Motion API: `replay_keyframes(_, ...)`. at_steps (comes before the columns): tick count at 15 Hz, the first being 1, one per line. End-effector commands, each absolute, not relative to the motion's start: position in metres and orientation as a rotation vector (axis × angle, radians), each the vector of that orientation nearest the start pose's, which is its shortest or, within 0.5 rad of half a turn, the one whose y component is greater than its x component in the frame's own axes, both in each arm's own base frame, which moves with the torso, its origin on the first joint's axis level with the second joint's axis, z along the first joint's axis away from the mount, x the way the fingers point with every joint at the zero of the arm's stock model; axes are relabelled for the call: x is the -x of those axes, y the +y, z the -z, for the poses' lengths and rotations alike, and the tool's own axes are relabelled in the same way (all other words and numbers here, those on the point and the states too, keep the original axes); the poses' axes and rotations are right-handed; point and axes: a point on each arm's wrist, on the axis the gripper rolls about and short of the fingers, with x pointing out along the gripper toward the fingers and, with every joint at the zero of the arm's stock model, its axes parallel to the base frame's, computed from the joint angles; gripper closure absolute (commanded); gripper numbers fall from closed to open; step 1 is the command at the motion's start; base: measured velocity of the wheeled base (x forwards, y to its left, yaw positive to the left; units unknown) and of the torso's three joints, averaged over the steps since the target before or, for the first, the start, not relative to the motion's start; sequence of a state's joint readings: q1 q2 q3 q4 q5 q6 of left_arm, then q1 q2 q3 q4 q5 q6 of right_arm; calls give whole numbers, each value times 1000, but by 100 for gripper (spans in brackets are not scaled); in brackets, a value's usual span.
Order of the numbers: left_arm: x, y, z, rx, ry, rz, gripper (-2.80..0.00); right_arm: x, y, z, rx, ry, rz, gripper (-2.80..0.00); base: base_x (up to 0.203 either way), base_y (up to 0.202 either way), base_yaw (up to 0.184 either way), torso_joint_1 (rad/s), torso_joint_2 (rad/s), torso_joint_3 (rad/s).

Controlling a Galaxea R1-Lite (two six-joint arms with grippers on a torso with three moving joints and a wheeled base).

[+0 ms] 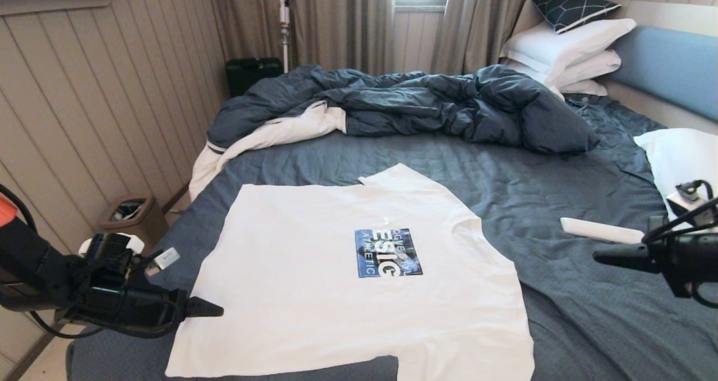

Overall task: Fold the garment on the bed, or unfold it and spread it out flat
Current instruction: Fold the white T-shirt

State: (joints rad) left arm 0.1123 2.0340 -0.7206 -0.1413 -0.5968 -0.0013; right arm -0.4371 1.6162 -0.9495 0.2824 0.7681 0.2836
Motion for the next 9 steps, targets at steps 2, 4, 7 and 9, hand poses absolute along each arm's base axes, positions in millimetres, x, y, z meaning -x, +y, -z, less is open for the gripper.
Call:
replay_keyframes(2, -289, 20, -28, 414, 1110, 427, -280, -248, -83, -126, -773, 1024, -191, -280, 0, 0, 0, 0, 0, 0)
replay_keyframes(4, -289, 20, -28, 414, 1112, 426, -280, -248, -78, -97, -627, 1126, -200, -280, 0, 0, 0, 0, 0, 0)
replay_keyframes(7, -290, 20, -27, 414, 1112, 426, -280, -250, -62, -76, -547, 1217, -277, -280, 0, 0, 0, 0, 0, 0)
replay_keyframes(9, -289, 20, -28, 414, 1110, 427, -280, -256, -57, -70, -542, 1244, -298, -280, 0, 0, 0, 0, 0, 0)
